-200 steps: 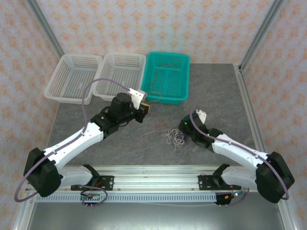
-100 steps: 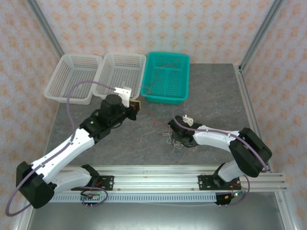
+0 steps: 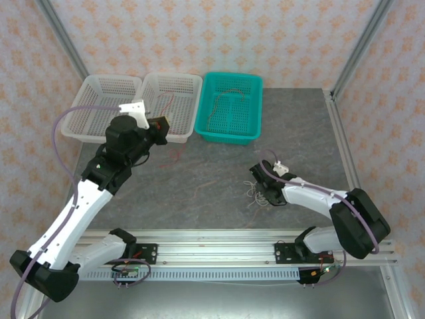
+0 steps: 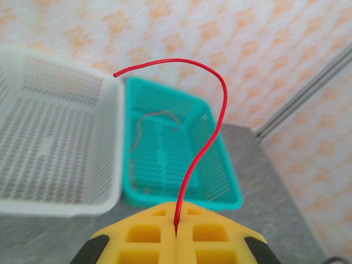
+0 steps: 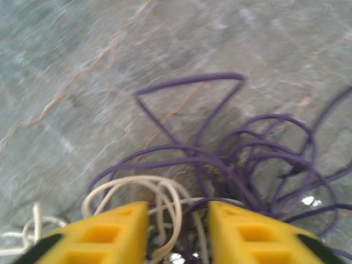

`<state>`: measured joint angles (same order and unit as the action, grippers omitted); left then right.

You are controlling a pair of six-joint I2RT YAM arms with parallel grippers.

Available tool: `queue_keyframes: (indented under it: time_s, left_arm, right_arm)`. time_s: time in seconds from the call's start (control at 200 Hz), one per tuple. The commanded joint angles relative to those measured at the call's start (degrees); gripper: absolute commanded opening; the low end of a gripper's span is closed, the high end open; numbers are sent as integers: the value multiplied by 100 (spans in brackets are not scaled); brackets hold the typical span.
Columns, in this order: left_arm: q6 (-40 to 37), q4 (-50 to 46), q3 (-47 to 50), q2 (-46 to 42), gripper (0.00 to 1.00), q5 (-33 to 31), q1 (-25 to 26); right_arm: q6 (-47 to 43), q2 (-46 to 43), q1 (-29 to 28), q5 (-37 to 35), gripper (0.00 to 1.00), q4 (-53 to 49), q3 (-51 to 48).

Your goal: Untangle the cables

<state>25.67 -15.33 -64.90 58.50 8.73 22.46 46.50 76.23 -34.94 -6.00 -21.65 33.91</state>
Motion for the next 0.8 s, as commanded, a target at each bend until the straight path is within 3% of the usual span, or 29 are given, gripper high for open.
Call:
queue_keyframes:
  time_s: [0.0,0.195,0.35,0.586,0.796]
  left_arm:
    - [271,794,-742,551,0,619,-5]
    - [21,652,-2621,2116,0,566,4]
    - [18,702,-4101,3626,0,1088,7]
    - [298,-518,-6505,6054,0,1260,171]
    - [381,-1445,-7038,6924,0,803,360]
  right_arm:
    - [-361,-436,22,598,50,59,317]
    - [-350,-1497,23,369,63,-341,723]
    - [-461,-2188,30,305,66,-522,806]
    - [-423,-2760,31,172,67,-739,614]
    - [-269,-2974,31,208,67,-781,409]
